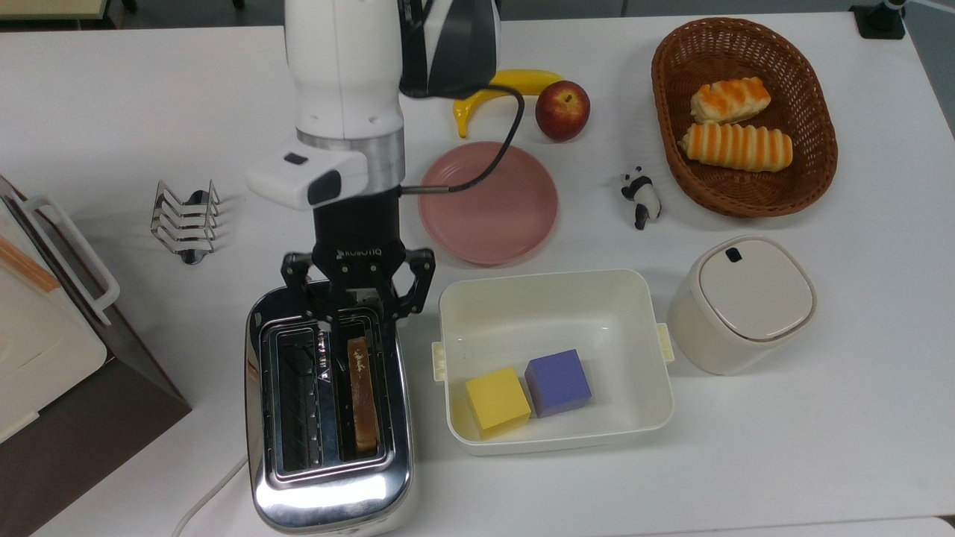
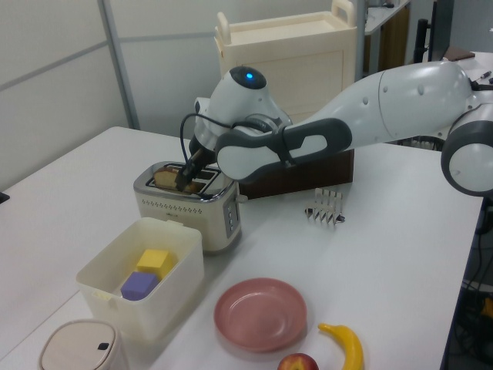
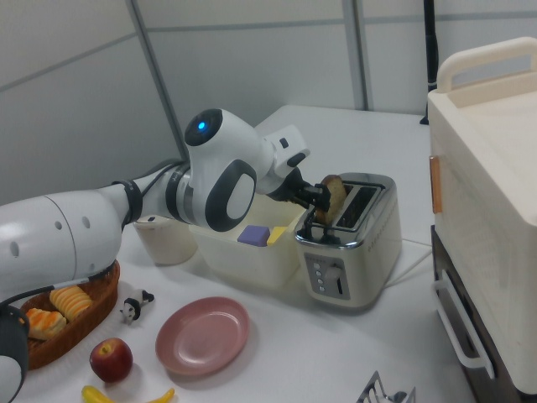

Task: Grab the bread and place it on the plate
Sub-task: 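Close the gripper on the top edge of the toast slice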

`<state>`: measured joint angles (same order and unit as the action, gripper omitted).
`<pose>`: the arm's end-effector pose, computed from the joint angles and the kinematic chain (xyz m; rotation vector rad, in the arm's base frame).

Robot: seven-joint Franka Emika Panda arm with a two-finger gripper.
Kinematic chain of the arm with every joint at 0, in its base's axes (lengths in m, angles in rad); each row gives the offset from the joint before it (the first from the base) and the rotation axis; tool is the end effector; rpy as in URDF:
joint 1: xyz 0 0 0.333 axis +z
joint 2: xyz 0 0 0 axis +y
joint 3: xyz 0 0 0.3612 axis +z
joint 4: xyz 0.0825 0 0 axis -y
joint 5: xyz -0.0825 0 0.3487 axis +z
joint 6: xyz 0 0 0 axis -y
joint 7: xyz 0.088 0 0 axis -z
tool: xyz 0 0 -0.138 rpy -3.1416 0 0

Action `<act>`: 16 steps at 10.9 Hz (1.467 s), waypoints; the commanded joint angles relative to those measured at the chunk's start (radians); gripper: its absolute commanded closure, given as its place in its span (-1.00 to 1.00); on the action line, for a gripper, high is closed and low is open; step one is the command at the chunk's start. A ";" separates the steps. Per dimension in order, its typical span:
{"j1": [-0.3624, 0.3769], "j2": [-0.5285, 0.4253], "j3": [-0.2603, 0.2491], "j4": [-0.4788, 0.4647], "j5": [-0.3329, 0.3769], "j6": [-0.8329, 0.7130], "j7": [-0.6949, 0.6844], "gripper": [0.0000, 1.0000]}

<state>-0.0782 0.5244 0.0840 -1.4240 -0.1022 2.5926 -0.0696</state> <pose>0.7598 -0.0107 0.4960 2.9157 0.1743 0.9752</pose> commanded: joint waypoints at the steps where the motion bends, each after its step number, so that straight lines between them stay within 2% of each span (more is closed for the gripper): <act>1: 0.003 0.019 -0.004 0.016 -0.044 0.017 -0.051 0.71; 4: 0.003 0.019 -0.010 0.016 -0.045 0.017 -0.091 1.00; 10: -0.002 -0.009 -0.012 0.020 -0.041 0.017 -0.092 1.00; 13: -0.002 -0.111 -0.012 0.019 -0.025 0.006 -0.088 1.00; 16: 0.000 -0.202 -0.004 0.013 -0.001 -0.083 -0.087 1.00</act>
<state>-0.0856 0.4198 0.0812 -1.3641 -0.1318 2.5835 -0.1486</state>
